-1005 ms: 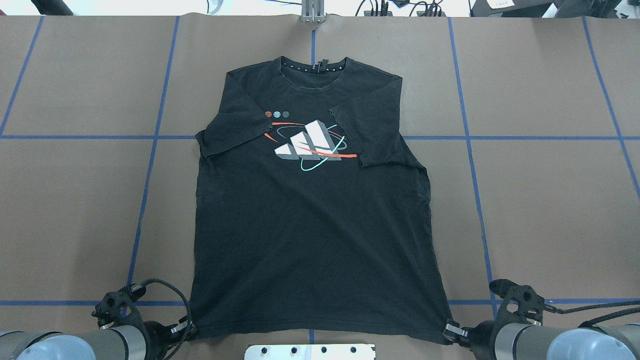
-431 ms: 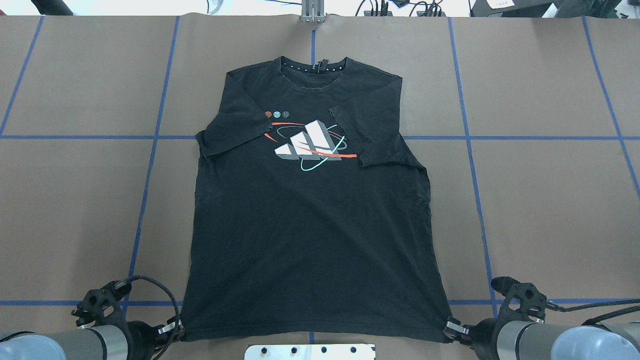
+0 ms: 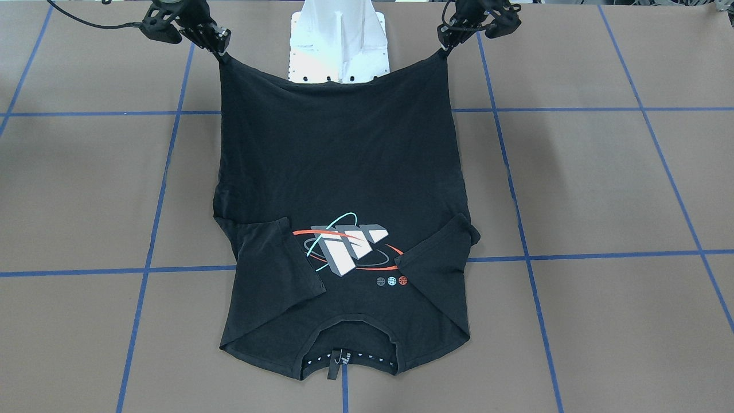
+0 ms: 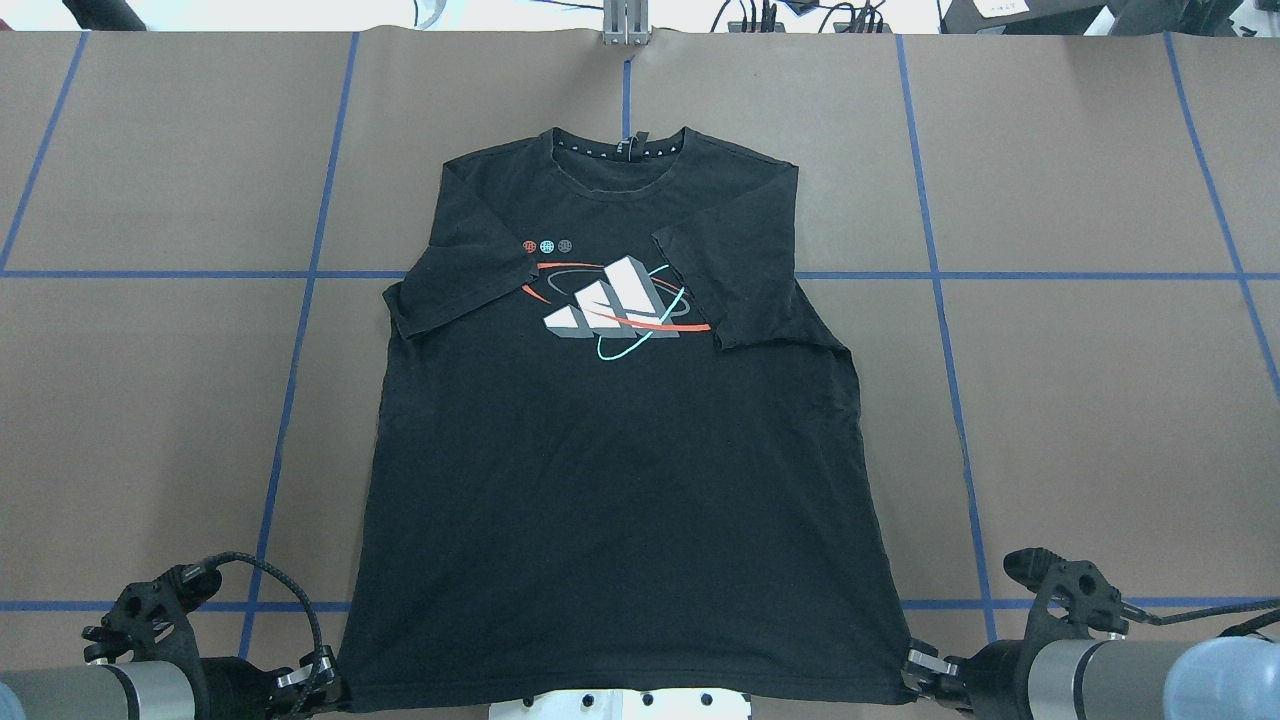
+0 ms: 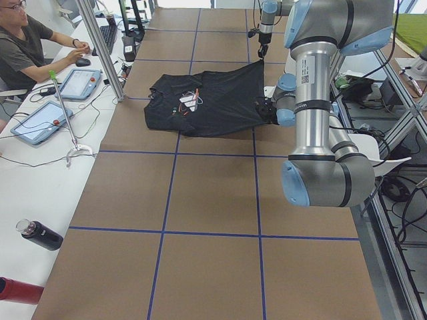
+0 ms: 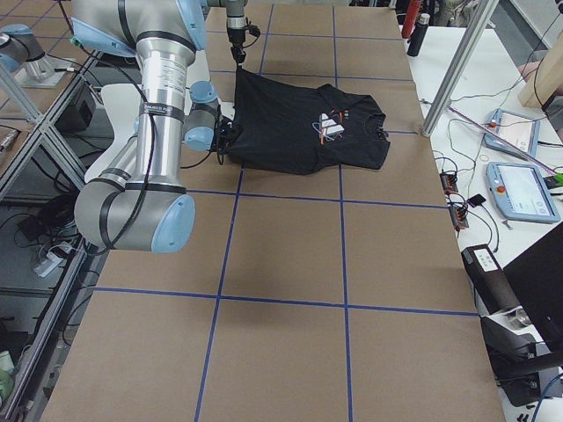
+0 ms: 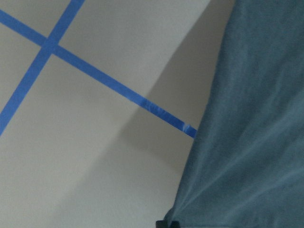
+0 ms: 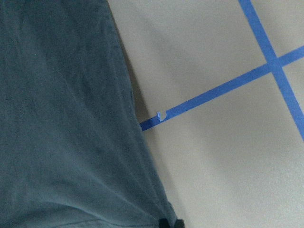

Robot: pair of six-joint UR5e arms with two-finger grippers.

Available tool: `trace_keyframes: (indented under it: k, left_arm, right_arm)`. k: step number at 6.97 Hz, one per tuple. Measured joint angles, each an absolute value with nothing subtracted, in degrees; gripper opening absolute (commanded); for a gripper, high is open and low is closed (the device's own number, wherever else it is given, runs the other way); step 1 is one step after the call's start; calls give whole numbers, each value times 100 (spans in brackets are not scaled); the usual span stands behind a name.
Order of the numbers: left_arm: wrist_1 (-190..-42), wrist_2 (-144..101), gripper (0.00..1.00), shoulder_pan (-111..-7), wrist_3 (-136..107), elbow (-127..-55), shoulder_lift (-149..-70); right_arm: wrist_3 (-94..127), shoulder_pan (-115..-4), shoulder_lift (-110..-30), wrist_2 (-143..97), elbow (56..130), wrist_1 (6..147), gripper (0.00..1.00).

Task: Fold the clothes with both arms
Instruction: 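Lift both hem corners and fold them toward the collar with both grippers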

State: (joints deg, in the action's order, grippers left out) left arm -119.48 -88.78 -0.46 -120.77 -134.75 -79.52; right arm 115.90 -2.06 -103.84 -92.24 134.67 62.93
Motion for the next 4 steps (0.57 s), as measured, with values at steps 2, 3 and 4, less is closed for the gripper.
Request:
trace_keyframes:
  k: [2,3,4]
  left_arm:
    - [-11962,-9638,0,-717,-12042,-13794,-8080]
    - [-11968,-10205,0,-1449,-11776,-13815,-8272]
    - [-11962,-10564,0,-2098,-11316,-13777,-8425]
  right_arm:
    - [11579,-1026,-10315,-10091,13545,6296,0]
    - [11570,-1543,-10151,-10542,13509,6368,0]
    - [11549,-2092,-9735,-10946,13404,6709,0]
